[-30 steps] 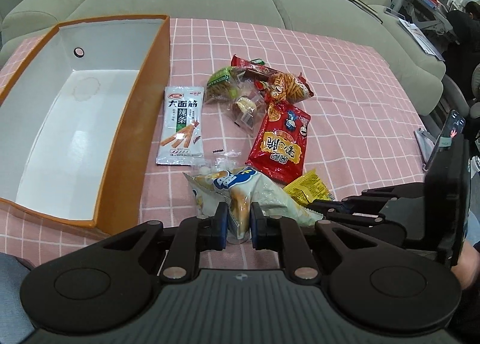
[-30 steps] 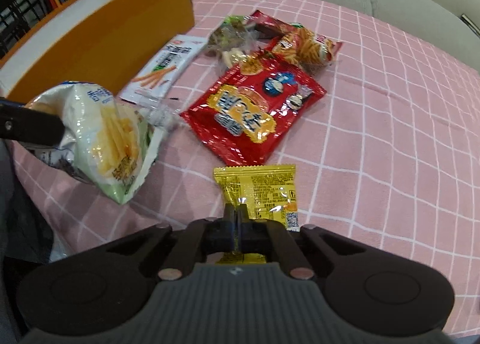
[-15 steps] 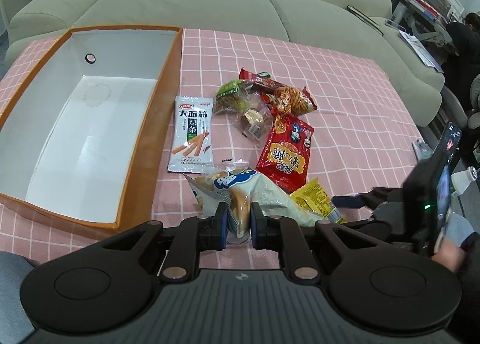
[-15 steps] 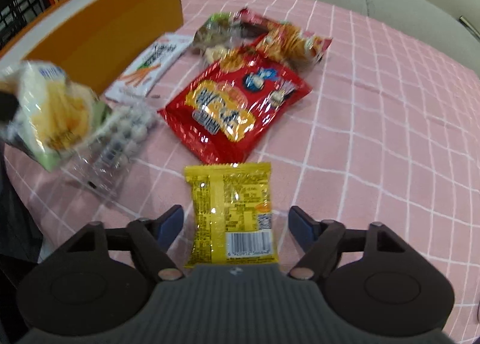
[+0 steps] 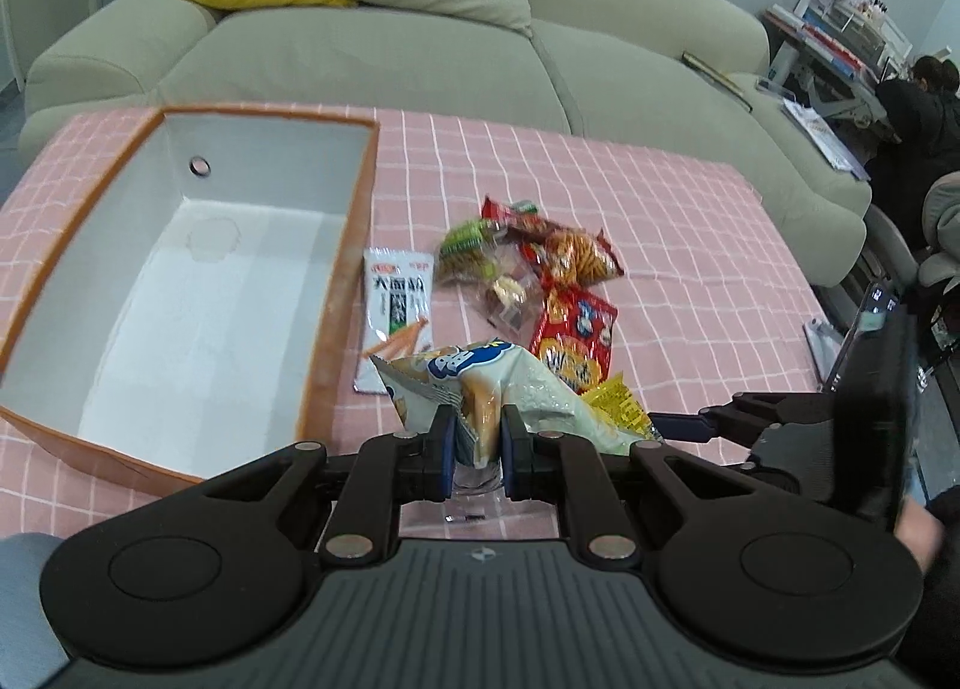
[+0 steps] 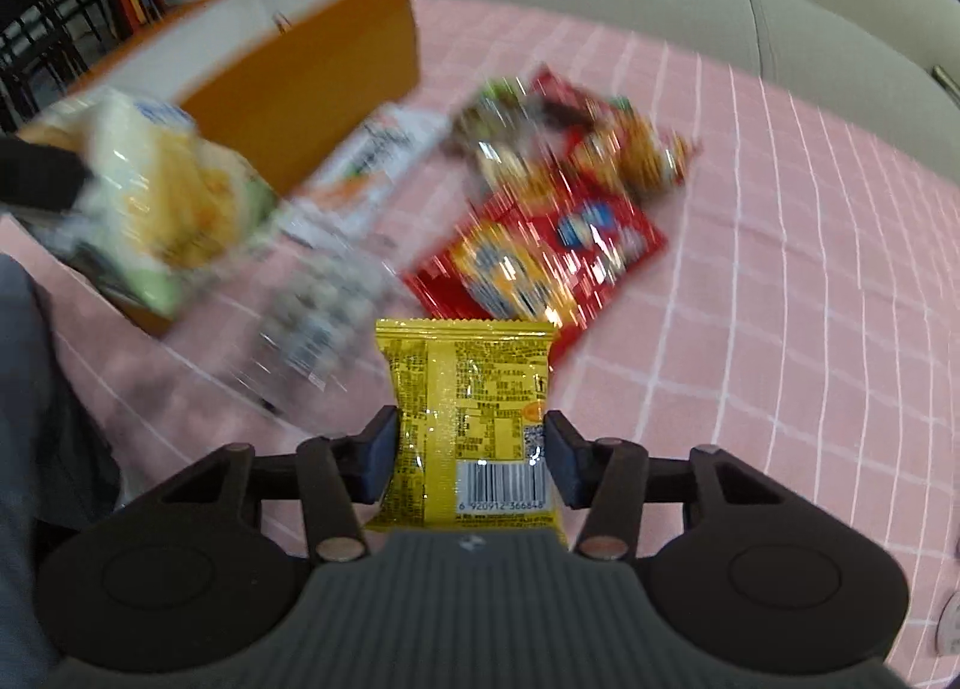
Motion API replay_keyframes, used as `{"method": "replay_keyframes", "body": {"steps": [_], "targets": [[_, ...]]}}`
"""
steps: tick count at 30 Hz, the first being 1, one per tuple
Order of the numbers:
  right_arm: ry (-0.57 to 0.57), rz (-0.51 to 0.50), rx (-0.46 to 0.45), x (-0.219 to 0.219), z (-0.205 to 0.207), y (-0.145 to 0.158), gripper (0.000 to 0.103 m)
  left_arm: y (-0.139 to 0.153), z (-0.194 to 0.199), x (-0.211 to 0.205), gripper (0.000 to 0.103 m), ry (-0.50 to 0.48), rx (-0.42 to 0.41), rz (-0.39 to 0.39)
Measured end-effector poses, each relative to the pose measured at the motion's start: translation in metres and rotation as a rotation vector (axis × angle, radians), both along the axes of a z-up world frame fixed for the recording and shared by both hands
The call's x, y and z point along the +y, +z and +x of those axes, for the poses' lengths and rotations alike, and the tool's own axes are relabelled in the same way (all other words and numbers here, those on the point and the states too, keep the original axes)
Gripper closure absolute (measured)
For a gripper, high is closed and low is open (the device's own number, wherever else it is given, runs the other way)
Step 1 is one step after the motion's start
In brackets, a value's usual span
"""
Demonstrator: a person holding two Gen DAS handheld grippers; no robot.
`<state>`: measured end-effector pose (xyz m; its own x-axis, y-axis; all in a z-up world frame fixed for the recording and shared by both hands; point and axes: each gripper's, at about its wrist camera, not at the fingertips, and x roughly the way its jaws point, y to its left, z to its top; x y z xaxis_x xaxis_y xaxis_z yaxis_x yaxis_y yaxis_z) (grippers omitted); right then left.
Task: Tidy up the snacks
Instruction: 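Carry both packets over the orange box and open both tools to drop them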
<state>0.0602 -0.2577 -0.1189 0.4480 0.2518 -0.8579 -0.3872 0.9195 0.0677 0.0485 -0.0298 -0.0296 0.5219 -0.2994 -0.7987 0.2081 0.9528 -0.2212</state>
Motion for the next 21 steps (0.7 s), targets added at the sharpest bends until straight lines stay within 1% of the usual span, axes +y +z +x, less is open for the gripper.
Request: {"method": "replay_keyframes", "body": {"steps": [5, 10, 15, 19, 21], "targets": [[0.061, 0.047, -0.082, 0.024, -0.003, 0.048, 0.054, 0.022, -0.002, 0.018, 0.088, 0.023, -0.059, 0.006], [0.124, 0.111, -0.124, 0.054, 0.004, 0.084, 0.054, 0.039, 0.003, 0.043, 0.088, 0.064, -0.105, 0.058], [0.189, 0.154, -0.148, 0.091, 0.013, 0.108, 0.054, 0.051, 0.015, 0.072, 0.088, 0.106, -0.124, 0.098], [0.254, 0.153, -0.169, 0.124, 0.020, 0.120, 0.054, 0.058, 0.026, 0.089, 0.088, 0.122, -0.132, 0.156], [0.283, 0.130, -0.175, 0.141, 0.025, 0.121, 0.054, 0.057, 0.034, 0.095, 0.088, 0.118, -0.120, 0.188]]}}
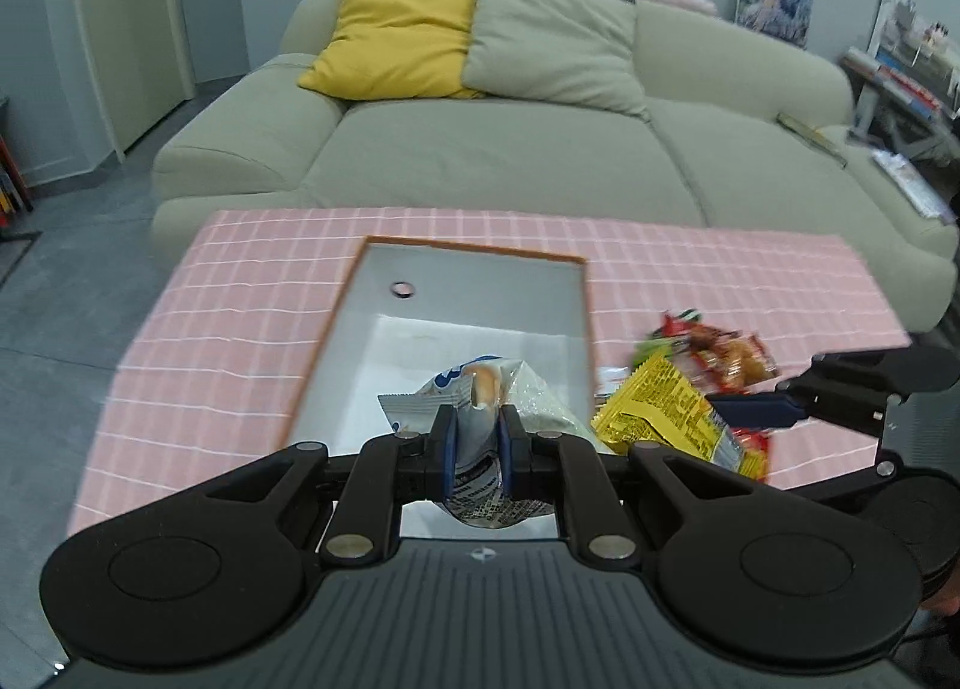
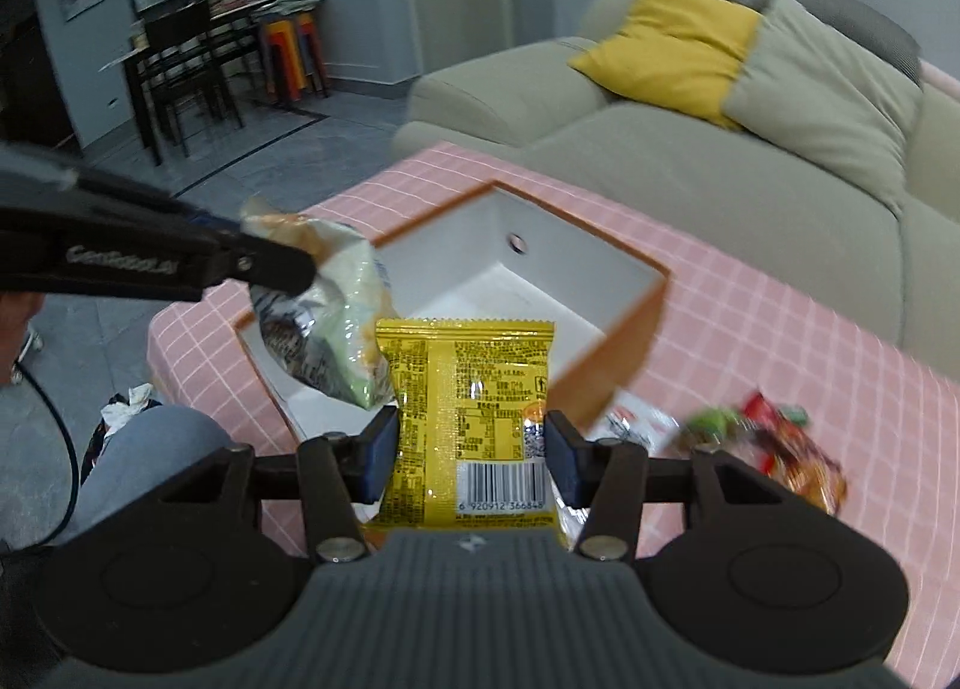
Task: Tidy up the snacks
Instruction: 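Carry both packets over the orange box and open both tools to drop them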
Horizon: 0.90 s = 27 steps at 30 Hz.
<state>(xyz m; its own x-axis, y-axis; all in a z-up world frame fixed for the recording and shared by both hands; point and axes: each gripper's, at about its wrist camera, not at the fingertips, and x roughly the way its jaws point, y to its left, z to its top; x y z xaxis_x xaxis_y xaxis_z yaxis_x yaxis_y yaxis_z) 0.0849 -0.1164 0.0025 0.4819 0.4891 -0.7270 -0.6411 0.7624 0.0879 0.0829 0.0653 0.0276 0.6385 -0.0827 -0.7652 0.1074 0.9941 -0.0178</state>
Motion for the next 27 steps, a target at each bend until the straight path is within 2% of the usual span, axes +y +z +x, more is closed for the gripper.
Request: {"method": "replay_keyframes", "body": {"steps": [4, 13, 18, 27], "targets": [[0.041, -0.054, 0.012, 0.030, 0.016, -0.006, 0.054, -0.010, 0.014, 0.006, 0.089, -0.007, 0.041, 0.063], [0.113, -0.201, 0.023, 0.077, 0.045, -0.043, 0.054, -0.056, 0.040, 0.015, 0.089, -0.021, 0.173, 0.145], [0.122, -0.236, 0.069, 0.088, 0.062, -0.064, 0.054, -0.080, 0.051, 0.020, 0.089, -0.011, 0.243, 0.146], [0.169, -0.281, 0.114, 0.106, 0.079, -0.086, 0.054, -0.104, 0.065, 0.025, 0.089, -0.015, 0.334, 0.153]]}}
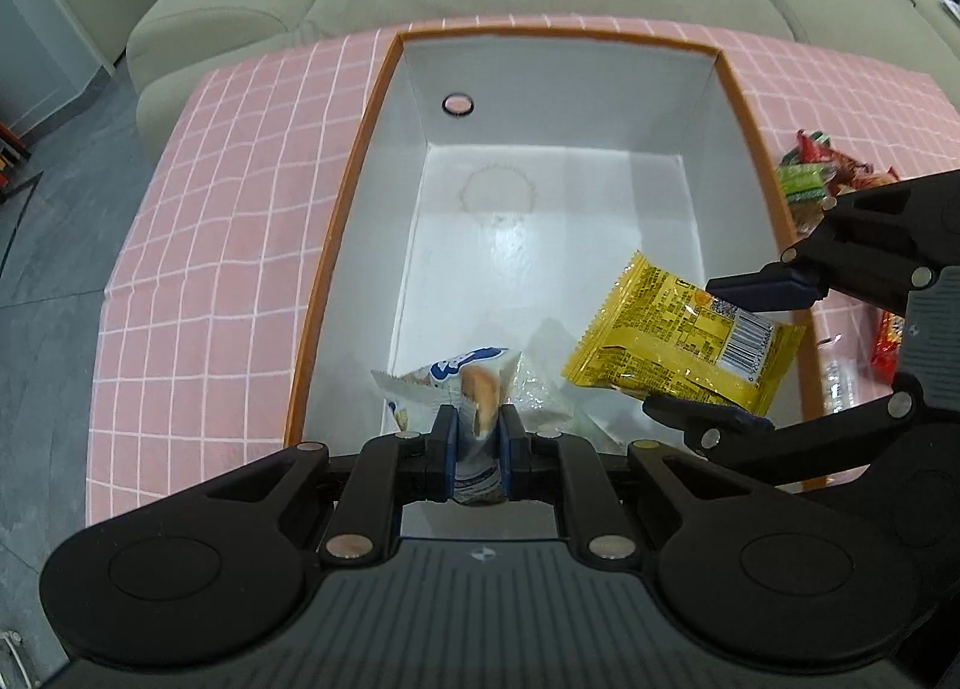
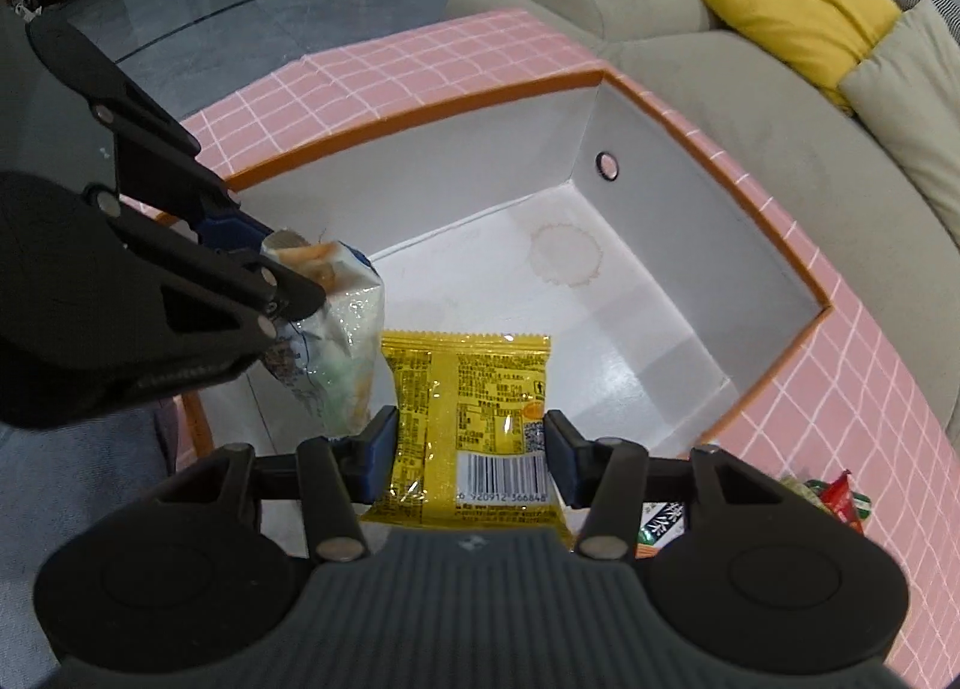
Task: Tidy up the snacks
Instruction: 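Carry both packets over the orange box and open both tools to drop them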
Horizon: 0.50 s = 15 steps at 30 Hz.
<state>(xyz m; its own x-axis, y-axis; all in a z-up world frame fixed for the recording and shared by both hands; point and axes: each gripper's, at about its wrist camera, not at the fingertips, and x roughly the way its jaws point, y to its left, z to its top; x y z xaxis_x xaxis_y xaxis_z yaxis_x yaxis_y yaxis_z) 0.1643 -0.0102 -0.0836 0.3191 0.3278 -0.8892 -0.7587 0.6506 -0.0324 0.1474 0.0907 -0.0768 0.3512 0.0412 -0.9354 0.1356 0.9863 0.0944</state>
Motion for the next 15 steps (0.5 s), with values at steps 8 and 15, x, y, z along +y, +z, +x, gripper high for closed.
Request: {"method": "replay_keyframes", "body": {"steps": [8, 15], "targets": [[0.020, -0.032, 0.030, 0.005, 0.000, -0.014, 0.054, -0.014, 0.004, 0.006, 0.089, 0.008, 0.042, 0.008], [0.025, -0.051, 0.034, 0.006, -0.001, -0.016, 0.053, -0.017, 0.003, 0.006, 0.085, 0.014, 0.045, 0.009]]}}
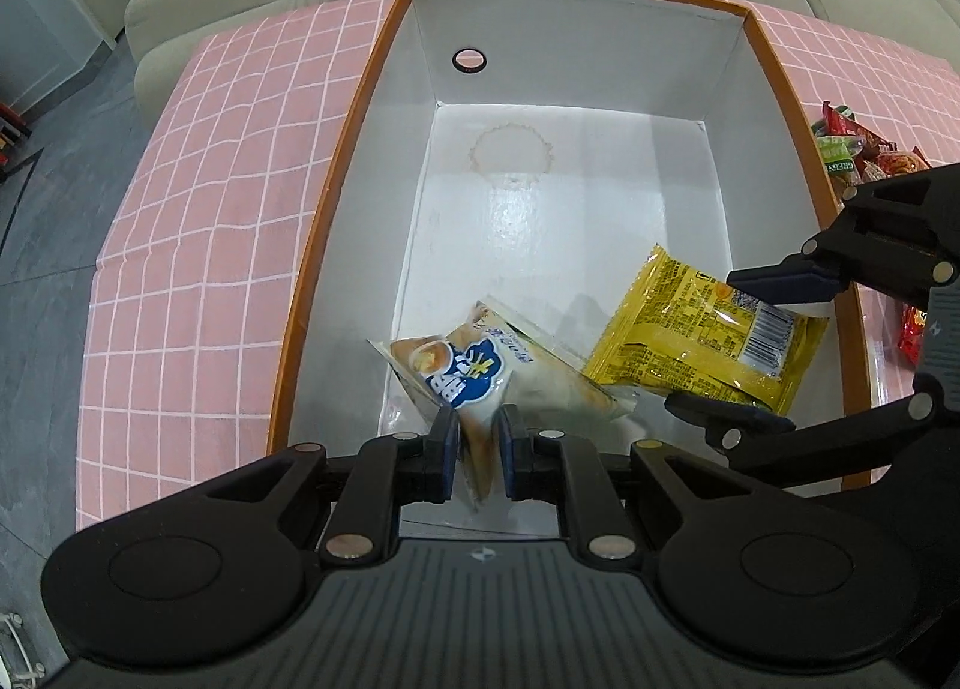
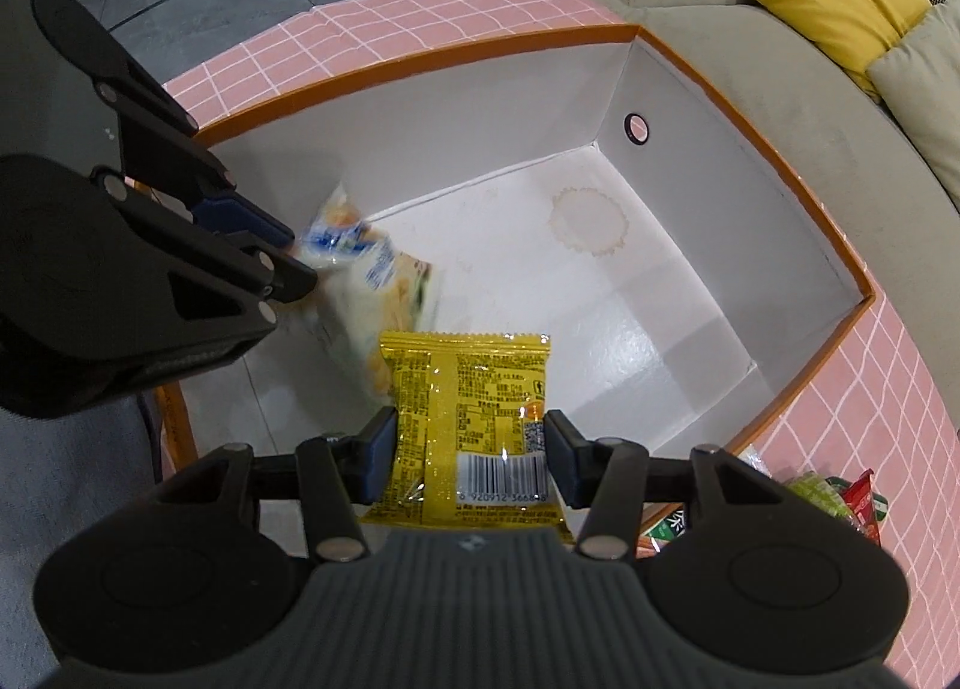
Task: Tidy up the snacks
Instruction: 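Carry both packets over the orange box and open both tools to drop them, then withdraw both tools from the box back toward the remaining snacks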
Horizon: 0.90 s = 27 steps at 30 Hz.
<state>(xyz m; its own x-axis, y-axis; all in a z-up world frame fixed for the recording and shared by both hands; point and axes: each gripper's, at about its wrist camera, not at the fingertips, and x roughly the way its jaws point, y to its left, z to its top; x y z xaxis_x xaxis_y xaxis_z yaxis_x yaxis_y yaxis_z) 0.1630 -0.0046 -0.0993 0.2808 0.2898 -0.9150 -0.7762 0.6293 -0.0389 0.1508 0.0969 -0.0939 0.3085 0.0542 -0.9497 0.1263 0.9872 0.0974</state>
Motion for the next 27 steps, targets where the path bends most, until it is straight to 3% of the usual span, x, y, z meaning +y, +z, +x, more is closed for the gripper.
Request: {"method": "replay_keyframes", "body": {"steps": [3, 7, 13, 18, 27], "targets": [[-0.002, -0.001, -0.001, -0.001, 0.000, 0.002, 0.050, 0.005, -0.001, -0.001, 0.074, -0.005, -0.011, 0.002], [-0.004, 0.003, -0.016, -0.004, -0.003, 0.012, 0.034, 0.019, -0.007, -0.003, 0.050, -0.005, -0.050, 0.001], [-0.019, 0.040, -0.078, -0.016, -0.014, 0.039, 0.026, 0.047, -0.018, -0.006, 0.043, 0.010, -0.136, -0.028], [-0.074, 0.101, -0.118, -0.037, -0.023, 0.063, 0.025, 0.075, -0.036, -0.010, 0.041, 0.059, -0.251, -0.056], [-0.264, 0.259, -0.220, -0.107, -0.051, 0.110, 0.025, 0.119, -0.071, -0.046, 0.038, 0.073, -0.448, -0.149]]}}
